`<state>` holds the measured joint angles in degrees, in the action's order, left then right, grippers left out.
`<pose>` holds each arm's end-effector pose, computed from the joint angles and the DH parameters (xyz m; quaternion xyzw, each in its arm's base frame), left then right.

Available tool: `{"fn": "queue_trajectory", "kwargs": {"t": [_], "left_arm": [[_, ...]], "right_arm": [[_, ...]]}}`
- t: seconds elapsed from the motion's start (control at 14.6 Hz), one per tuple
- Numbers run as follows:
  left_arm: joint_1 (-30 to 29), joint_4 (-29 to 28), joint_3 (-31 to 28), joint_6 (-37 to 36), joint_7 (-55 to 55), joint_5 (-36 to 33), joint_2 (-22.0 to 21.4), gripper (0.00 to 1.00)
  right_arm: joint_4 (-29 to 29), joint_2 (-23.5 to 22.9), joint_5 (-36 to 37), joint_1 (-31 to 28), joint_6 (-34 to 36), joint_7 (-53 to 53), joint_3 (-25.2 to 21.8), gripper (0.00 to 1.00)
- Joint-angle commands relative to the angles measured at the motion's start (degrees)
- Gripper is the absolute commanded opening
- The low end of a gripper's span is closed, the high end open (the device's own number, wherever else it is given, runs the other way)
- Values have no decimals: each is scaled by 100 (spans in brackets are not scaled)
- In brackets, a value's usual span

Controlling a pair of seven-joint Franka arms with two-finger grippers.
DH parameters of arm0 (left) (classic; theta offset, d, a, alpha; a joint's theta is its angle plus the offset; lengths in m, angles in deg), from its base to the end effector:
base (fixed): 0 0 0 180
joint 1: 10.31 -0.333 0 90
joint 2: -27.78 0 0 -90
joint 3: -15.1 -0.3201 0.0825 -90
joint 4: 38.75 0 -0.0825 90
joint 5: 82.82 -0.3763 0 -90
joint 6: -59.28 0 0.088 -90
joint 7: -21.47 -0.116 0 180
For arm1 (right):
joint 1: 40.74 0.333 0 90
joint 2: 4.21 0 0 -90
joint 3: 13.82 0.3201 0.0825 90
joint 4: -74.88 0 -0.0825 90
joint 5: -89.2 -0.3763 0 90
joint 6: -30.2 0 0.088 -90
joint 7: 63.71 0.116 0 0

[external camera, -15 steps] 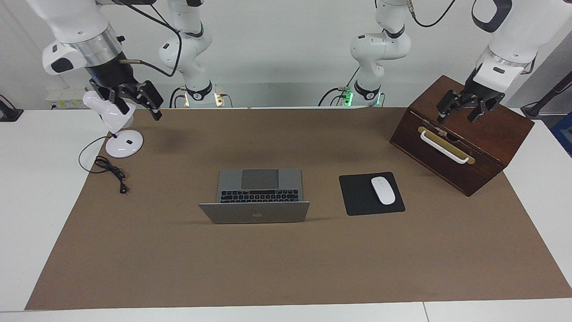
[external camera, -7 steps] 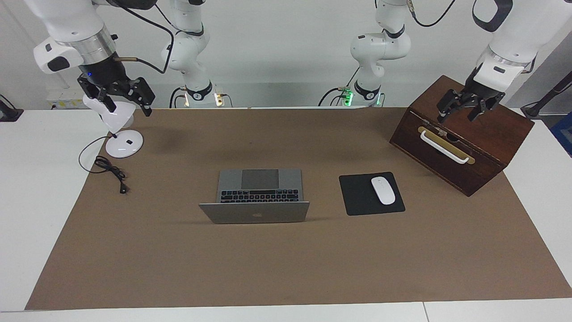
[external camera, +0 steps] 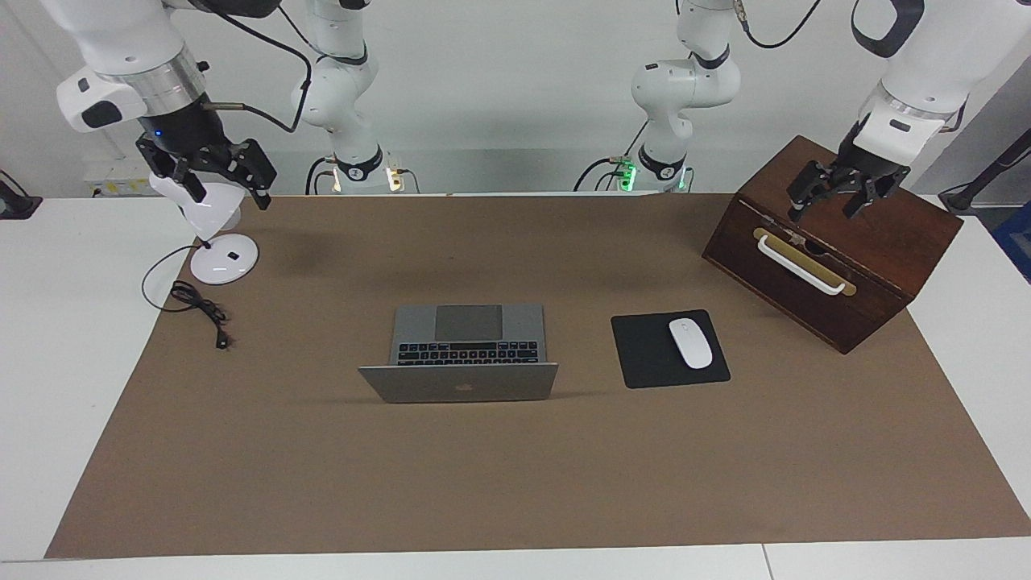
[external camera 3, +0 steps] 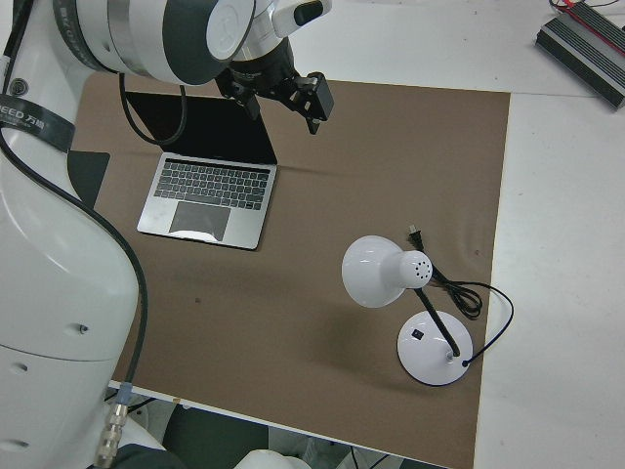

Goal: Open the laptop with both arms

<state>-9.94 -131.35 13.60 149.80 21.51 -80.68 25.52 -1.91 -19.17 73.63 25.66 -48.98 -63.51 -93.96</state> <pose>0.5349 0.0065 0.6207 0.9998 0.0103 0.0017 0.0192 0.5525 -0.0041 0.6670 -0.9956 0.0939 0.0046 0.0055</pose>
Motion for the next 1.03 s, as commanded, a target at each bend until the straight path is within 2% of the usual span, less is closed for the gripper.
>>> {"fn": "queue_trajectory", "kwargs": {"t": [0.0,0.96], "left_arm": [[-28,57,0,-114,-13,-82,-29,100],[-28,49,-17,-114,-13,-82,-29,100]], "right_arm": [[-64,107,18,110,-167,-107,-45,100],[-38,151,18,102,-211,-239,-54,100]]}}
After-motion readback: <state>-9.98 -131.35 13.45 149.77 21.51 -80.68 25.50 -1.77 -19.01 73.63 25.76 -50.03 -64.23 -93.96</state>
